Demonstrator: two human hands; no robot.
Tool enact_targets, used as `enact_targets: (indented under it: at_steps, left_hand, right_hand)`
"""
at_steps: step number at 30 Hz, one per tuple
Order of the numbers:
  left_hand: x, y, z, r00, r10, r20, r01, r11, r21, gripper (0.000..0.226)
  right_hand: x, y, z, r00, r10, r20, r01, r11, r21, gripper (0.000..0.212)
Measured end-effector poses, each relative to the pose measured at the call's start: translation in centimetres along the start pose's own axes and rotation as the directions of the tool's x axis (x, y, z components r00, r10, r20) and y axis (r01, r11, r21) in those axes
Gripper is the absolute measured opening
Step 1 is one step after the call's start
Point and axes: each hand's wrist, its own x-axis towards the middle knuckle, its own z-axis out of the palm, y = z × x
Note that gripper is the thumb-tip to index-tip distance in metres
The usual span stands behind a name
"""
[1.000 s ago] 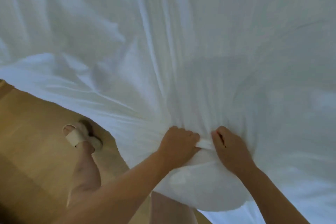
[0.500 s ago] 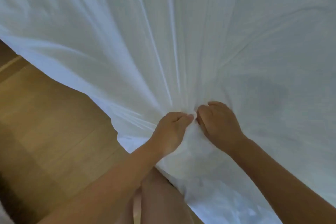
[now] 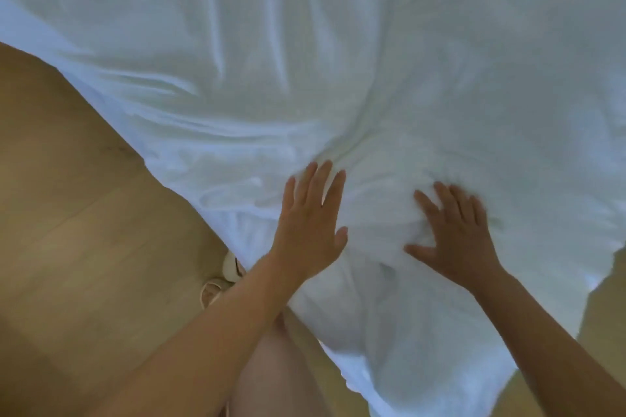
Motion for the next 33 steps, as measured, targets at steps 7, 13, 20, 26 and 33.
enact_targets:
  at_steps: [7, 13, 20, 26, 33]
  left_hand:
    - [1.6, 3.3, 6.5, 0.96, 0.011, 0.279, -0.094, 0.954, 0.286, 0.104]
    - [2.6, 7.4, 9.9, 0.976, -0.089, 0.2, 0.005, 0.923, 0.385, 0.115]
    - [2.1, 14.1, 9.8, 0.962, 0.201, 0.184, -0.217, 0.974, 0.066, 0.033]
    - [-3.8, 11.6, 13.6, 0.957, -0.282, -0.072, 0.274, 0.956, -0.105, 0.057]
    - [-10.0, 16.1, 21.6, 0.496, -0.842, 0.213, 0.754, 0.296, -0.587, 0.085]
  right_hand:
    - [2.6, 0.6, 4.1, 0.995, -0.063, -0.077, 0.053, 0.991, -0.124, 0.062]
    - [3.1, 3.0, 2.8, 0.99, 0.012, -0.141, 0.01, 0.988, 0.153, 0.016]
    - [-8.2, 10.4, 2.1, 0.951, 0.01, 0.31, -0.283, 0.434, 0.855, 0.029]
    - [-14.4, 5.7, 7.1, 0.908, 0.088, -0.409, 0.205, 0.758, 0.619, 0.053]
    - [-15.2, 2.8, 13.9, 0.964, 0.021, -0.265, 0.061, 0.953, 0.296, 0.101]
